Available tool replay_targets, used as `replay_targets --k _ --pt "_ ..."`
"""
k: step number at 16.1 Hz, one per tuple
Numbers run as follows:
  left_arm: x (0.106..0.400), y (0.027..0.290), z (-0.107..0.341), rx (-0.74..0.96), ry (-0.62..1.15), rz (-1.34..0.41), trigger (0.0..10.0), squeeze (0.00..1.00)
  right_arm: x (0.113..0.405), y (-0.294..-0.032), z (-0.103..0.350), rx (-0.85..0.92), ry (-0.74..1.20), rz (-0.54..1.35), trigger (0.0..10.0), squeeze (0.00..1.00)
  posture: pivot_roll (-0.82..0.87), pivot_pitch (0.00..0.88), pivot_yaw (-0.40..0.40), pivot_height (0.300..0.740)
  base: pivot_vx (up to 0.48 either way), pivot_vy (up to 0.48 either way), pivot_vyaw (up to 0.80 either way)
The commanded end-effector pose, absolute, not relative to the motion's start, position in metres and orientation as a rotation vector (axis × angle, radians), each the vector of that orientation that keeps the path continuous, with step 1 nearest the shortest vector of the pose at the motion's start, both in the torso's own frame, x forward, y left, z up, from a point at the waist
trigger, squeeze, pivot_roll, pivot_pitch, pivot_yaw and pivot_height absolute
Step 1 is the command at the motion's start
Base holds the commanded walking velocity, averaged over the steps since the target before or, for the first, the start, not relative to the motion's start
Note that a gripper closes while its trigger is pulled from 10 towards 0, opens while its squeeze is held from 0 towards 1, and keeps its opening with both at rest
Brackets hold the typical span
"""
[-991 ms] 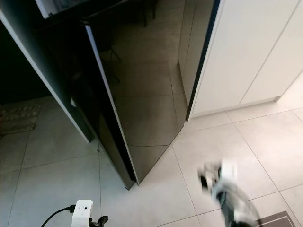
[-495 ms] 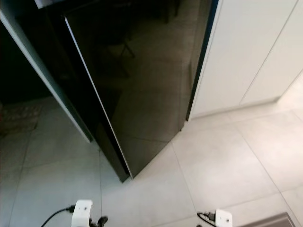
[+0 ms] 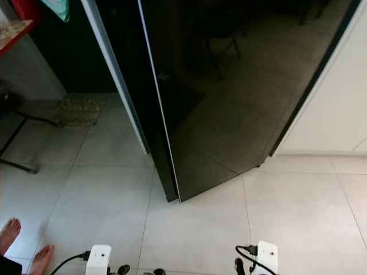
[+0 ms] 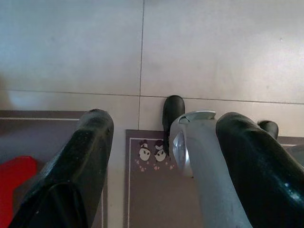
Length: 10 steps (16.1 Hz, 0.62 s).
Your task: Restocking fridge
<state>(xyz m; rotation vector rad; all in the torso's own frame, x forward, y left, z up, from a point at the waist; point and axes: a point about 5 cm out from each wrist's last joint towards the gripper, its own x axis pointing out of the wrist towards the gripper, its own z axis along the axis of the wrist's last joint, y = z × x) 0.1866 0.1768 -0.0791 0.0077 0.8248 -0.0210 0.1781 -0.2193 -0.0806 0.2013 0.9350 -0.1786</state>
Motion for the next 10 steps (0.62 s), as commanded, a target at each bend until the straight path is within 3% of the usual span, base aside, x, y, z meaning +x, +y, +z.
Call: replay_targets --k 1,5,9,10 --pt "0.18 0.181 -0.082 0.018 0.852 -0.017 10.0 0.0 0.168 -0.214 -0.086 0.207 0.969 -0.165 10.0 0.0 -0.01 0.128 0.04 0.74 0.0 0.0 0.8" --pt "0.179 0.183 -0.083 0.053 0.866 -0.032 10.0 0.0 0.162 -0.207 -0.09 0.212 0.985 -0.151 10.0 0.0 -0.01 0.108 0.048 0.74 0.0 0.0 0.8" --pt "0.178 0.183 -0.083 0.05 0.869 -0.034 10.0 0.0 0.162 -0.204 -0.091 0.218 0.987 -0.13 10.0 0.0 -0.01 0.096 0.047 0.74 0.0 0.0 0.0" --pt "0.176 0.193 -0.083 0.051 0.869 -0.026 10.0 0.0 0.163 -0.203 -0.09 0.213 0.984 -0.121 10.0 0.0 -0.01 0.097 0.046 0.74 0.247 0.0 0.0"
